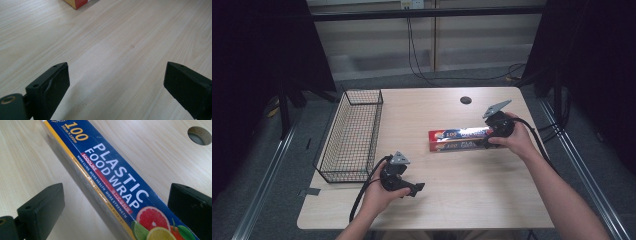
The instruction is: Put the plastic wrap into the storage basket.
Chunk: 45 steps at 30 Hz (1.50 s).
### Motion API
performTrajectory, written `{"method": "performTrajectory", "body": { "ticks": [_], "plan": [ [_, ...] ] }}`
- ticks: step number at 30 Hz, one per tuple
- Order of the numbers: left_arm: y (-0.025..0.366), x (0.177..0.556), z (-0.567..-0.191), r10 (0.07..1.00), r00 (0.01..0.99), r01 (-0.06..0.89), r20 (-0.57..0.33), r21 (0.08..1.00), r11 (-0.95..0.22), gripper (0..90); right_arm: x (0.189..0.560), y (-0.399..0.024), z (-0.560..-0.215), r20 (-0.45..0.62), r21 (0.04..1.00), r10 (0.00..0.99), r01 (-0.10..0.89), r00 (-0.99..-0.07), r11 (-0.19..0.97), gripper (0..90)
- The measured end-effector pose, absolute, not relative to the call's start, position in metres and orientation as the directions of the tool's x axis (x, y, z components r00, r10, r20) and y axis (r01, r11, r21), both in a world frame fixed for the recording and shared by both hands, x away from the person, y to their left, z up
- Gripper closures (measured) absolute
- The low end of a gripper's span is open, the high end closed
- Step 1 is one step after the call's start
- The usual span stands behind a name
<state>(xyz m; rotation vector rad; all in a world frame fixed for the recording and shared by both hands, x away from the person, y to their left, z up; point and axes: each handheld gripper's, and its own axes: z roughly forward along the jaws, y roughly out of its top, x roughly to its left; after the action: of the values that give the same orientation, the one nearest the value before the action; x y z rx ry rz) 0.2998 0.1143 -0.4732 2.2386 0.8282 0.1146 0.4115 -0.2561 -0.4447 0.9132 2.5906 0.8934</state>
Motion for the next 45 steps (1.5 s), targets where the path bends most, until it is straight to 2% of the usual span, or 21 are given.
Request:
{"method": "performTrajectory", "body": {
  "ticks": [25, 27, 33, 45],
  "plan": [
    [0.114, 0.299, -0.472, 0.588, 0.796, 0.513, -0.143, 0.675, -0.53, 7.8, 0.425, -0.253, -0.464, -0.069, 0.568, 0.633, 0.492, -0.771, 0.66, 3.3],
    [0.114, 0.299, -0.473, 0.587, 0.797, 0.511, -0.14, 0.675, -0.533, 7.8, 0.423, -0.253, -0.466, -0.104, 0.556, 0.609, 0.462, -0.787, 0.691, 7.8],
    [0.114, 0.298, -0.471, 0.586, 0.798, 0.513, -0.139, 0.667, -0.541, 7.8, 0.417, -0.247, -0.469, -0.105, 0.508, 0.579, 0.457, -0.808, 0.73, 14.5],
    [0.115, 0.299, -0.472, 0.591, 0.795, 0.515, -0.139, 0.669, -0.536, 7.9, 0.416, -0.247, -0.47, -0.073, 0.441, 0.57, 0.486, -0.818, 0.755, 16.1]
  ]
}}
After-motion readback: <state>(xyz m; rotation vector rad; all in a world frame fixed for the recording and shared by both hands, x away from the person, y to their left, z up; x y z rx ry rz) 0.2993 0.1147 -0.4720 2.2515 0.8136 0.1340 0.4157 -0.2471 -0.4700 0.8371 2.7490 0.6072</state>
